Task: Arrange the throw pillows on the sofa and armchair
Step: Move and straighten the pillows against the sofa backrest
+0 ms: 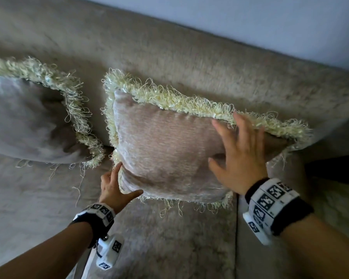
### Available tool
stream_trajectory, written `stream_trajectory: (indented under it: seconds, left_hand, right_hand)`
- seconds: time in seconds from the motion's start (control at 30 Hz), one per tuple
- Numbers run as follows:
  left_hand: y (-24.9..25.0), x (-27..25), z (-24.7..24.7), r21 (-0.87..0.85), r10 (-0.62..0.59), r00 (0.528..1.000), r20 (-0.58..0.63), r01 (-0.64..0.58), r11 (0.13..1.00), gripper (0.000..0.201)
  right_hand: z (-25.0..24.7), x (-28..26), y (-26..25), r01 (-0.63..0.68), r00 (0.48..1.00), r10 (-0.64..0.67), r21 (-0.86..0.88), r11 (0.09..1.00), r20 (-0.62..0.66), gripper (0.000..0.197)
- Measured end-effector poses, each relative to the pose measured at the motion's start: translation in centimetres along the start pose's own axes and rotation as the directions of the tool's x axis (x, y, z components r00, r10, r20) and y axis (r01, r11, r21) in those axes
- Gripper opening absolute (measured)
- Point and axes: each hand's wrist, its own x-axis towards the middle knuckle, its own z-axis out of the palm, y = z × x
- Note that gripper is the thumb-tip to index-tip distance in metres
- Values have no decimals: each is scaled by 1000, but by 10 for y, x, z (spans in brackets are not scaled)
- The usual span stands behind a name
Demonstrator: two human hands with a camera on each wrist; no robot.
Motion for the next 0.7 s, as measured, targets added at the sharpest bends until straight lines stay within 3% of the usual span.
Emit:
stream_trajectory:
  seconds: [0.1,0.17,0.33,0.47,0.7]
  left_hand:
    - [3,10,5,-30,-72,997,28,73,997,130]
    - [7,18,8,-44,-77,996,41,79,996,138]
    - [14,40,14,-28,9,993,121,-6,1000,156]
    - [8,50,20,-26,57,994,92,-55,998,171]
    - [-3,61,40,-110,73,997,26,-70,991,163]
  right_hand:
    - [1,33,-2,113,968,-75,-150,982,239,108]
    - [12,45,1,120,951,-54,-203,972,303,117]
    - [33,59,10,129,974,-68,-286,950,214,122]
    - [50,58,14,107,987,-62,-314,943,150,117]
    - [65,57,12,70,991,-24,-365,928,130,110]
